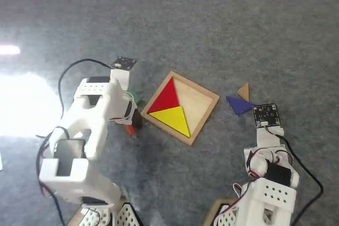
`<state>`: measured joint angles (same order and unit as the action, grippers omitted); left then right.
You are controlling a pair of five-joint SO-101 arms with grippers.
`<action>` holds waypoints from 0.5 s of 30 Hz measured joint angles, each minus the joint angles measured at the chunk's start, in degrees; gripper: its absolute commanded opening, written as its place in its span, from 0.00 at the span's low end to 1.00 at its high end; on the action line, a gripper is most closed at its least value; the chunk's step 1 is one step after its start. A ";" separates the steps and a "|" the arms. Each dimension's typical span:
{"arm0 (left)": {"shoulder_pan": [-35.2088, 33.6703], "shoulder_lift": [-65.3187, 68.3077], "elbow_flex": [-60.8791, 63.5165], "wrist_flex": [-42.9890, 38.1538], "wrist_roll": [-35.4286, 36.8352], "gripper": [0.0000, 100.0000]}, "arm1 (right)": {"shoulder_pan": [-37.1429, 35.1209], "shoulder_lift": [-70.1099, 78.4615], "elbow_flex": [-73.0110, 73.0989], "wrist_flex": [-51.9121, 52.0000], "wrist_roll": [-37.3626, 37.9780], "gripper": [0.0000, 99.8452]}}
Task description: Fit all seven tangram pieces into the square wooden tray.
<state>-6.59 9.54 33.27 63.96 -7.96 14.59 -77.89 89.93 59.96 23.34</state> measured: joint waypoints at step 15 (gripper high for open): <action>-10.46 -7.47 0.26 4.57 -9.23 0.22 | 0.00 0.00 0.00 0.00 0.00 0.14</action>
<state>-17.05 2.07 33.54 68.53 -17.19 14.59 -77.89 89.93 59.96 23.34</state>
